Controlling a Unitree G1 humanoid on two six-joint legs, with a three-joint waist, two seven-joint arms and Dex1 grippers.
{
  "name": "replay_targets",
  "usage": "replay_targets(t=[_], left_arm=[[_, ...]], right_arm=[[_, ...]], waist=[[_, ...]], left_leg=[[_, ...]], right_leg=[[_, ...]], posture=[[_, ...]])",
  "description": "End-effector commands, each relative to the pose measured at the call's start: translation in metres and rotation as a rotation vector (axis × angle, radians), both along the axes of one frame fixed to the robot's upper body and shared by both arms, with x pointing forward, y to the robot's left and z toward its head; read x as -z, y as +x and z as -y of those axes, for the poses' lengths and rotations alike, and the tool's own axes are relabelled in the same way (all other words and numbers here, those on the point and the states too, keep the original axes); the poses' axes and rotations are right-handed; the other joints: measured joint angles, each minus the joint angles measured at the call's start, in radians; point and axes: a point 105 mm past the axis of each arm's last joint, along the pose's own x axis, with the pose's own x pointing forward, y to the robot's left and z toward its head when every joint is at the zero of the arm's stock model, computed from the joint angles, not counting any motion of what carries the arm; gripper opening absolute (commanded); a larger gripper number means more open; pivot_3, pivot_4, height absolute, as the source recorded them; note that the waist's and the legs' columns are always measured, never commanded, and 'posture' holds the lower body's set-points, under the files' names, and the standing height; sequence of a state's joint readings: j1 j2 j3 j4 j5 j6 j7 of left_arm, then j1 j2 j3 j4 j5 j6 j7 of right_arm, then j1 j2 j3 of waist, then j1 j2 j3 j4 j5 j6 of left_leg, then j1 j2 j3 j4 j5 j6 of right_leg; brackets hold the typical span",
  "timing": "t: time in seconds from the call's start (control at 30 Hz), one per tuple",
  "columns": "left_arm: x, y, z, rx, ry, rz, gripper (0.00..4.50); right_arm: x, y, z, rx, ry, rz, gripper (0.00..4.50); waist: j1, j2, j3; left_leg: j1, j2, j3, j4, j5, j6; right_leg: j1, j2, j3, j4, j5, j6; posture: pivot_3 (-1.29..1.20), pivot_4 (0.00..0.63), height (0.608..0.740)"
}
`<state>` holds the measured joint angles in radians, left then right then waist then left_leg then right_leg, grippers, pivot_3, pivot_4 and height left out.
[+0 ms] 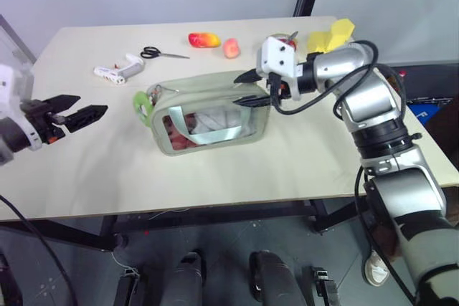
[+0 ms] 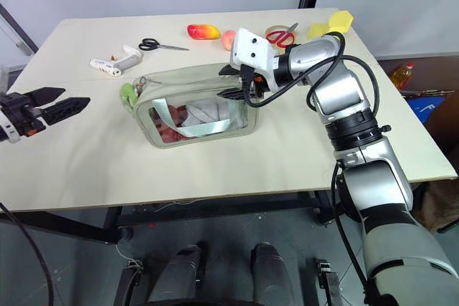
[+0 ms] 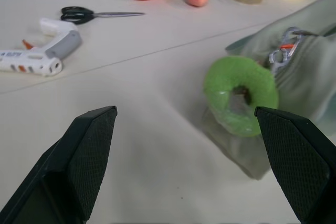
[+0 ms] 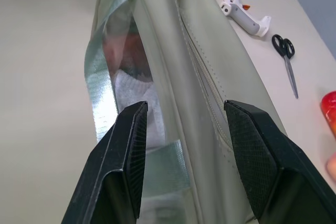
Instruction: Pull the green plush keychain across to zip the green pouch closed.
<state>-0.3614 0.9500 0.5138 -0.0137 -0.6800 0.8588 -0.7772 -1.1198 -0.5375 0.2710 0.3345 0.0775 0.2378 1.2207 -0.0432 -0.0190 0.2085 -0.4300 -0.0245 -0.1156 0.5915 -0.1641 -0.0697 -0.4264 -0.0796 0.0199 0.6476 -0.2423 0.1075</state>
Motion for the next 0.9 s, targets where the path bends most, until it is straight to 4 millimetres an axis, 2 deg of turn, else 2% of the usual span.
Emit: replay_targets(t=[0.03,0.1,0.17,0.4,0.7,0.8,0.9], left_arm=[[-0.005,0.007,0.012,0.025,0.011,0.047,4.5],[-0.003,0.011,0.019,0.043,0.001,0.046,4.5],[-0.001,0.016,0.024,0.055,-0.008,0.046,4.5],[0.011,0.034,0.031,0.054,-0.012,0.04,4.5],[0.02,0.046,0.043,0.093,-0.015,0.035,4.5],[0.015,0.05,0.043,0.091,-0.034,0.052,3.72],[0.016,0.051,0.044,0.101,-0.03,0.052,2.23]], right_arm=[[0.001,0.001,-0.002,-0.01,-0.005,0.028,1.84],[0.002,0.001,-0.004,-0.017,-0.004,0.026,1.11],[0.002,0.001,-0.006,-0.023,-0.002,0.026,0.05],[0.004,-0.002,-0.008,-0.037,-0.008,0.023,0.05],[0.002,-0.001,-0.009,-0.027,0.004,0.025,0.05],[0.003,-0.002,-0.01,-0.029,0.008,0.025,0.0],[0.002,-0.002,-0.01,-0.025,0.012,0.027,0.0]], waist=[[0.001,0.0,0.0],[0.0,0.0,0.0],[-0.002,0.0,0.0],[-0.004,0.0,0.0],[-0.004,0.0,0.0],[-0.003,0.0,0.0],[-0.004,0.0,0.0]], left_leg=[[0.0,0.0,0.0,0.0,0.0,0.0],[0.0,0.0,0.0,0.0,0.0,0.0],[0.0,0.0,0.0,0.0,0.0,0.0],[0.001,0.0,0.0,0.0,0.0,0.0],[0.001,0.0,0.001,0.0,0.0,0.0],[0.001,0.0,0.001,0.0,0.0,0.0],[0.001,0.0,0.001,0.0,0.0,0.0]], right_leg=[[0.0,0.0,0.0,0.0,0.0,0.0],[0.0,0.0,0.0,0.0,0.0,0.0],[0.0,0.0,0.0,0.0,0.0,0.0],[0.0,0.001,0.0,0.001,0.0,0.0],[0.0,0.0,0.001,0.001,0.0,0.0],[0.0,0.001,0.001,0.001,0.0,0.0],[0.0,0.0,0.001,0.001,0.0,0.0]], posture=[[0.0,0.15,0.74],[0.0,0.15,0.74],[0.0,0.15,0.74],[0.0,0.15,0.74],[0.0,0.15,0.74],[0.0,0.15,0.74],[0.0,0.15,0.74]])
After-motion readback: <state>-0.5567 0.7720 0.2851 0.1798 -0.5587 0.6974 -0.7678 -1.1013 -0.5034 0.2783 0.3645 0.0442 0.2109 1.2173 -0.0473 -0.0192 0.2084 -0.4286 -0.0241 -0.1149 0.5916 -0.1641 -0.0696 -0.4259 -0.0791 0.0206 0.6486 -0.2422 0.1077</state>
